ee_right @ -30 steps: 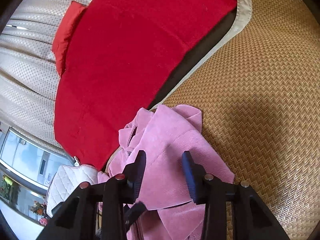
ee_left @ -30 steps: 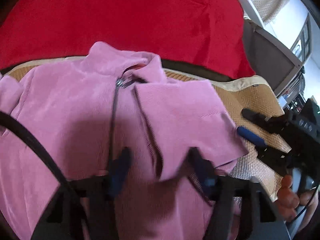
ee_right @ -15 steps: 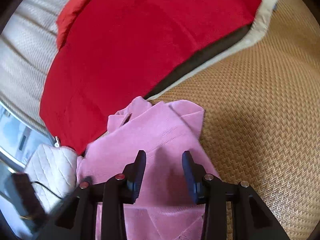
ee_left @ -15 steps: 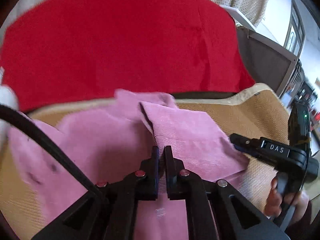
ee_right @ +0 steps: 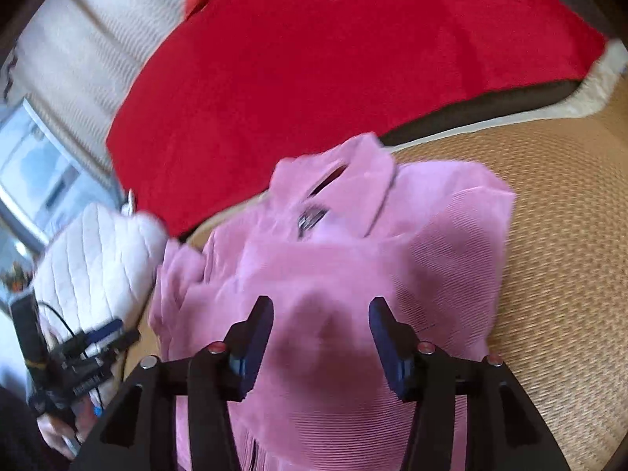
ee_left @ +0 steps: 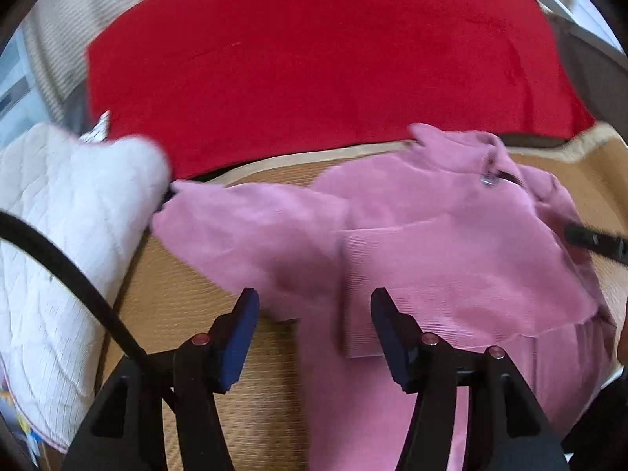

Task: Fold large clothes

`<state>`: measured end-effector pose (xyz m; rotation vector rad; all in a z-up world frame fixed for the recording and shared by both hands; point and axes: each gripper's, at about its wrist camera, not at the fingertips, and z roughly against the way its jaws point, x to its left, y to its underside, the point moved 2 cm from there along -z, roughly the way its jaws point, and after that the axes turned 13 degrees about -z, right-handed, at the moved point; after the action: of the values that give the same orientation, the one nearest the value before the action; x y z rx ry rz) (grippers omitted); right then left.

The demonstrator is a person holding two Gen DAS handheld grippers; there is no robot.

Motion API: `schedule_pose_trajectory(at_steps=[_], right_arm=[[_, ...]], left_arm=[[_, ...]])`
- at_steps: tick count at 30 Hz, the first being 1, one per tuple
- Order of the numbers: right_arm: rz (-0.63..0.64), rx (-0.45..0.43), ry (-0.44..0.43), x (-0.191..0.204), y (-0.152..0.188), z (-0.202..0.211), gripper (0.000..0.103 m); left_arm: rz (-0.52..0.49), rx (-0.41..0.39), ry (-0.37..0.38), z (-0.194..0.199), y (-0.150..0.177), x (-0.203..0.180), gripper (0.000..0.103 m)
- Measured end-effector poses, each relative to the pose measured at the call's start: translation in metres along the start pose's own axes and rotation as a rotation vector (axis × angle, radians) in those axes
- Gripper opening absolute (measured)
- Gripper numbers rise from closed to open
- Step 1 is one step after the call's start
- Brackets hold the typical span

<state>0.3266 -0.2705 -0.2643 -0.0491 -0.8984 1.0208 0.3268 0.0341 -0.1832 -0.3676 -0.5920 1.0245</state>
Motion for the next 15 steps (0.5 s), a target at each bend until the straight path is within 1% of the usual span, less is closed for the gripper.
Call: schedule_pose_trajectory(at_steps=[3,5,6,7,8,9,11,13,15], right_arm=[[0.072,0.029,0.007,0.014,0.014,-0.011,0.056],[0.129,0.053,0.022,0.024,0.024,-0.022,0.058],[0.154,0.054,0.039,0.026,0.028,-0.025,0.065],[0.184,0.053,0.064,0.029,0.031,-0.027,0.067],[0.231,0.053,0.107,0.032,0.035,-0.030,0.067],[0.251,0.048,0.123,0.034,0.037,-0.031,0.068],[0.237,0.038,0.109,0.034,0.035,-0.026,0.068],[0.177,0.014,0.049,0.029,0.029,-0.014,0.068],[0.142,-0.020,0.026,0.024,0.022,-0.008,0.068]], left_arm=[[0.119,0.030,-0.041,-0.005,0.013,0.039,0.063],[0.208,0.044,-0.046,-0.014,0.023,0.068,0.063],[0.247,0.051,-0.048,-0.019,0.028,0.080,0.063],[0.293,0.063,-0.047,-0.025,0.033,0.094,0.063],[0.320,0.069,-0.041,-0.031,0.036,0.100,0.063],[0.352,0.074,-0.028,-0.036,0.039,0.108,0.063],[0.421,0.079,0.003,-0.046,0.048,0.124,0.064],[0.482,0.076,0.033,-0.060,0.049,0.137,0.064],[0.523,0.073,0.047,-0.071,0.047,0.144,0.064]])
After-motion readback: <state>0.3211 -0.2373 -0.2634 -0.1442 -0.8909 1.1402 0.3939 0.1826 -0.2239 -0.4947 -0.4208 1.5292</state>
